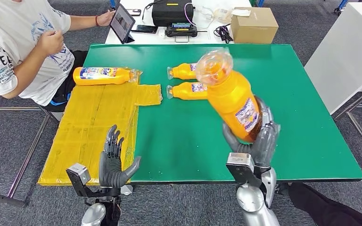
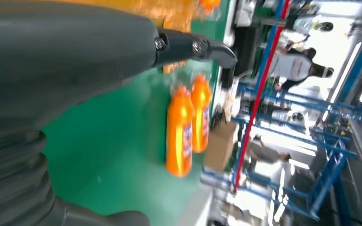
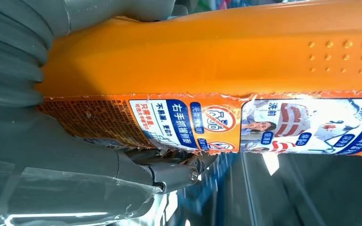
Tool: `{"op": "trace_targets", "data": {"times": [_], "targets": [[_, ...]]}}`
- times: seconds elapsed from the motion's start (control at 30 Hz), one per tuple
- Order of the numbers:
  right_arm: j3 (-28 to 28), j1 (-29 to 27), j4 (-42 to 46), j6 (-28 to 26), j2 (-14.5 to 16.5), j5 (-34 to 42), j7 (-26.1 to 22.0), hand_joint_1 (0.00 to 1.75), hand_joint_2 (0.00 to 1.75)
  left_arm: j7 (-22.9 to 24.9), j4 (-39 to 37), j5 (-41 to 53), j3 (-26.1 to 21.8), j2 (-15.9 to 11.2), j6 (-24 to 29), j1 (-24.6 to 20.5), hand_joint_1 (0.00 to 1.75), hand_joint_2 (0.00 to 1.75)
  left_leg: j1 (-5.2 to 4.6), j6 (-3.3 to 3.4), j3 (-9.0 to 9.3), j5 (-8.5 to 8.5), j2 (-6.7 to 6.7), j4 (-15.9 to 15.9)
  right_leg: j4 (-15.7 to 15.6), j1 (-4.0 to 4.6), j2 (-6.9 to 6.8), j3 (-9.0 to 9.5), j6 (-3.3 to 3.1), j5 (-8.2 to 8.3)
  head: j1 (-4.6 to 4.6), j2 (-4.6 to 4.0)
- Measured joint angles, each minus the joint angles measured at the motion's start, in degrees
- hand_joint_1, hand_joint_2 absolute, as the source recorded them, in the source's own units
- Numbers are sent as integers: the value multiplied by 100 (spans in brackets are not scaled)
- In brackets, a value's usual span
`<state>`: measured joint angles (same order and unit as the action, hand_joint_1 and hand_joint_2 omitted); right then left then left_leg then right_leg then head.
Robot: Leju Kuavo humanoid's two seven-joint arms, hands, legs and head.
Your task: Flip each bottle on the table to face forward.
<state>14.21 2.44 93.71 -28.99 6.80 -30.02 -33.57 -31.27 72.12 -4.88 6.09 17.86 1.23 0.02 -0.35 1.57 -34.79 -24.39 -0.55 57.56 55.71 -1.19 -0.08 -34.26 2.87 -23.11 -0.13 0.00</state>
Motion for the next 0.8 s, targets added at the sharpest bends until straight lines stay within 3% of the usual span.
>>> {"op": "trace_targets", "data": {"times": [0.13,0.33,0.53,0.8], "targets": [[82,-51,-722,924,123,176,-293,175,175,165,140,-268,278,-19,-495,22,0,175,3,-1,-1,1,0,-1,1,2,0,0,0,0,0,0],[478,-45,-1968,1340,447,140,-523,175,175,247,221,-313,582,-49,-622,25,0,175,6,-2,-4,1,0,-2,2,5,0,-3,-2,-2,1,0],[995,33,-2866,1315,717,-77,-524,175,175,296,220,-317,718,-55,-643,26,0,175,5,-1,-6,1,0,-2,2,3,0,-5,-2,-2,1,0],[1245,147,-3288,1253,820,-159,-504,175,175,311,220,-316,728,-61,-644,34,0,175,3,-1,-6,1,0,-1,1,2,1,-4,-2,-2,1,0]]}}
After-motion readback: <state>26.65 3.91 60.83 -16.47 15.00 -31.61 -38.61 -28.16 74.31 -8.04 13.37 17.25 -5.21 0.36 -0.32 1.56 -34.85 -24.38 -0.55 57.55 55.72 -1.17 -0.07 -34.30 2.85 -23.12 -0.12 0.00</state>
